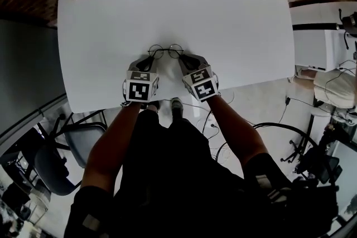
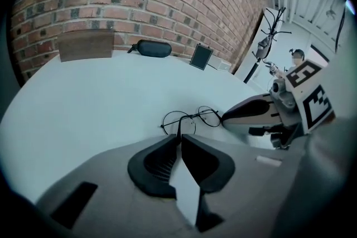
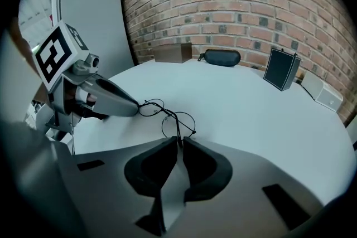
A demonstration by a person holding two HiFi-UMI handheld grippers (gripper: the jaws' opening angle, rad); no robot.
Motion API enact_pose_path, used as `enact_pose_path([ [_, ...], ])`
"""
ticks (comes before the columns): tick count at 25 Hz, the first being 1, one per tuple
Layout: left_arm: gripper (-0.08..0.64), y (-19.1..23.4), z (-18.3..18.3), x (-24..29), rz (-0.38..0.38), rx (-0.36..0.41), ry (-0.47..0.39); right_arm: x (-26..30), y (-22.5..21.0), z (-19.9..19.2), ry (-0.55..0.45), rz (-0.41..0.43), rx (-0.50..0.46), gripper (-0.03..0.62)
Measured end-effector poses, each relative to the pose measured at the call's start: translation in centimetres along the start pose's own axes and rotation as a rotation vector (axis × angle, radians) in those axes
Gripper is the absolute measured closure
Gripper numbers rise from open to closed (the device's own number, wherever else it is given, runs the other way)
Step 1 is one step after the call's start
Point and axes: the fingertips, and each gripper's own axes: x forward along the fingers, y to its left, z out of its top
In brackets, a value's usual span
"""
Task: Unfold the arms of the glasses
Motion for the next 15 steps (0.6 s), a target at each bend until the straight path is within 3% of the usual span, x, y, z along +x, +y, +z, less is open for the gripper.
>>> enact_pose_path([
  [7, 0.523, -0.6, 0.1, -0.7, -0.029, -0.048, 0.004, -0.6, 0.3, 0.3, -0.012, -0.003, -0.005, 0.566],
  [15, 0.523, -1.1, 0.7, -2.5, -0.028, 0.016, -0.067, -2.6, 2.0, 2.9, -0.134, 0.04, -0.08, 0.571],
])
